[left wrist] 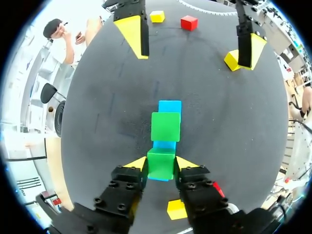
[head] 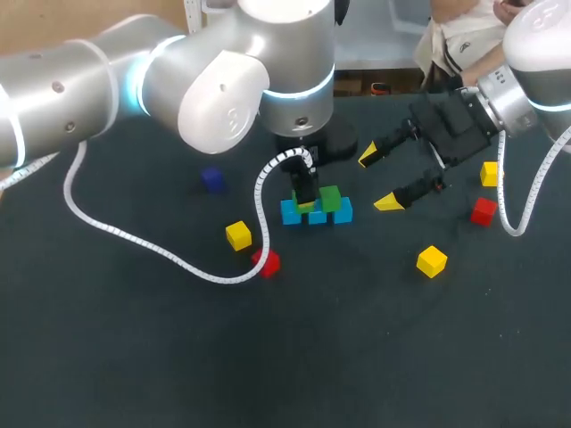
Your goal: Place the blue cubes, place green cubes on the blue cubes, place the yellow cubes on the green cubes, then place the red cubes on the yellow cubes, and place purple cube on the red cubes.
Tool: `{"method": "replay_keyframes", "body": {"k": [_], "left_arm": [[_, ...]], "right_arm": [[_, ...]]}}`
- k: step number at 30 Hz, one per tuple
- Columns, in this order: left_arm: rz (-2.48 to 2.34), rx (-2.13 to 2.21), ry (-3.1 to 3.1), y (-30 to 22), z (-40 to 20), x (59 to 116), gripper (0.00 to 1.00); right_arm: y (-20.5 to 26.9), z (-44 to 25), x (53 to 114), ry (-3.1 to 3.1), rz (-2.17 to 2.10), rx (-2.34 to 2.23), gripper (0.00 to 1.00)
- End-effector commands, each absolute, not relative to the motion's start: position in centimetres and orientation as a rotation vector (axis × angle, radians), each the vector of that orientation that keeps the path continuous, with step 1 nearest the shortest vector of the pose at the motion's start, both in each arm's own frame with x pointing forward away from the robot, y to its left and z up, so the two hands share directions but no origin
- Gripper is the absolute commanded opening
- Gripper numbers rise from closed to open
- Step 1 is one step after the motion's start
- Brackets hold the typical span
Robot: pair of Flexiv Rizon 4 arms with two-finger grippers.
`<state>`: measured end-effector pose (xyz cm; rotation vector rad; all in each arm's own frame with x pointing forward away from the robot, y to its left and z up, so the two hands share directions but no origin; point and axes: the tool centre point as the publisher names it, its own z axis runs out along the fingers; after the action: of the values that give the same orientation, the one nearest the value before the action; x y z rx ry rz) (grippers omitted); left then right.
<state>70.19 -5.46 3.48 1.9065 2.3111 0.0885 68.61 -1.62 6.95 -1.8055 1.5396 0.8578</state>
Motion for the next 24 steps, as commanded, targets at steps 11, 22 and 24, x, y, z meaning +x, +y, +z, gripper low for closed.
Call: {"method": "replay_keyframes", "body": {"k": [11,22,24], "left_arm": [[0.100,1.896,2.315,-5.22,3.95,70.03,0.00],[0.095,1.894,2.326,-5.19,3.53,70.06,0.00],[0.098,1.894,2.324,-5.22,3.56,70.11,0.00]], "right_arm": [[-1.63,6.93,68.60,1.538,0.858,-1.805,1.00],[-1.63,6.93,68.60,1.538,0.858,-1.805,1.00],[-1.63,6.93,68.60,1.538,0.858,-1.805,1.00]]}}
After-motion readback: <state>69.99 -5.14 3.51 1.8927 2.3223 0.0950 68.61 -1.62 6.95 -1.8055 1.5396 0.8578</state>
